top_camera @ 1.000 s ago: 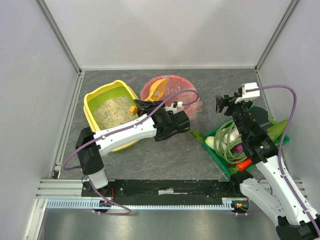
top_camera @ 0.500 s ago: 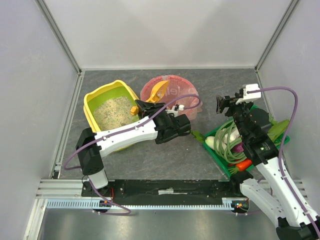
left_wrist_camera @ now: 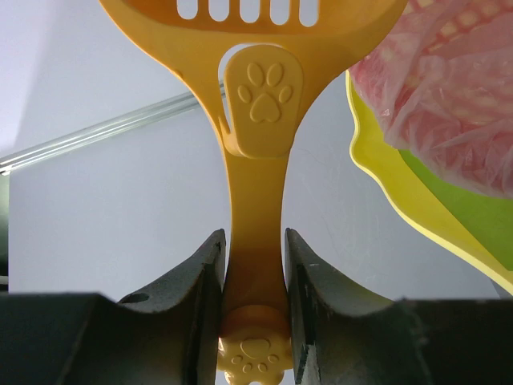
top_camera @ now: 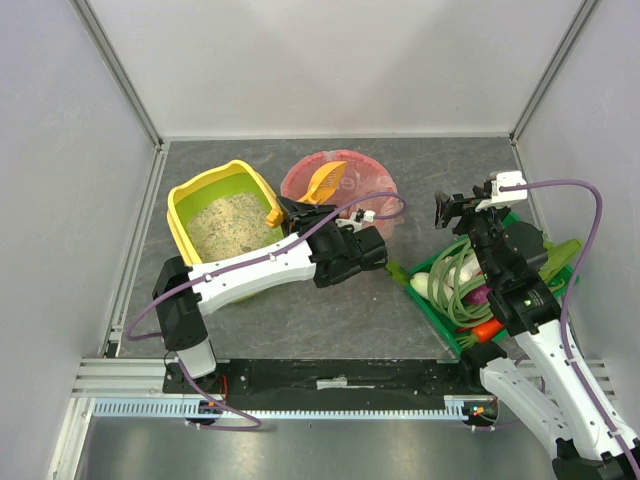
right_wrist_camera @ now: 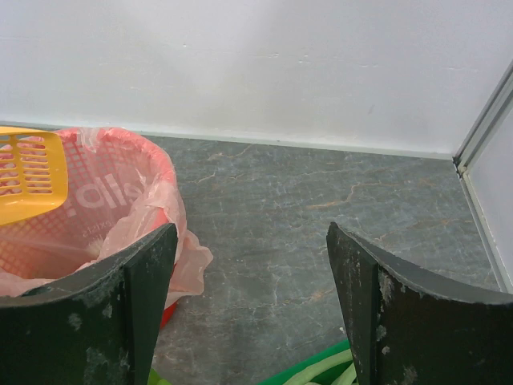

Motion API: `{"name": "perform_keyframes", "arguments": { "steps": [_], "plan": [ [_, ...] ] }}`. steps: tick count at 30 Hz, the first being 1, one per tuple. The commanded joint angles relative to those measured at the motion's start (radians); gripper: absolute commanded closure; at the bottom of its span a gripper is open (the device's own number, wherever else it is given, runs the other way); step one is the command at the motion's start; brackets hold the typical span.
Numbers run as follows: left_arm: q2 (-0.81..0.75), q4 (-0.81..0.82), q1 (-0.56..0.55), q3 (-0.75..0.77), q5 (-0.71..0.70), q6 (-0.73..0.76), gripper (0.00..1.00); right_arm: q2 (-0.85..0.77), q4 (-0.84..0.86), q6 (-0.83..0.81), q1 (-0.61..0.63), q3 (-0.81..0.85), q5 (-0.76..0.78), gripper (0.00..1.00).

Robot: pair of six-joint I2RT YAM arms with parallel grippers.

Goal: Clean the litter box

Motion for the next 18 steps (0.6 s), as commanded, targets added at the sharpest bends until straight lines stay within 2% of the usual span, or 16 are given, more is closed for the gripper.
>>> {"name": "perform_keyframes", "arguments": {
  "steps": [1, 4, 12, 18],
  "plan": [
    [-0.003, 0.006, -0.004, 0.050, 0.009, 0.011, 0.98, -0.015, 0.042, 0.002, 0.001, -0.006, 0.014, 0.16],
    [0.001, 0.004, -0.003, 0.019, 0.003, 0.024, 0.98, -0.015, 0.043, 0.001, 0.001, -0.006, 0.014, 0.16],
    [0.020, -0.234, 0.008, 0.285, 0.236, -0.365, 0.98, -0.002, 0.042, 0.005, 0.003, -0.003, 0.011, 0.16],
    [-0.091, -0.243, 0.026, 0.191, 0.400, -0.543, 0.98, 0.023, 0.040, 0.011, 0.001, 0.003, -0.016, 0.16]
  ]
}}
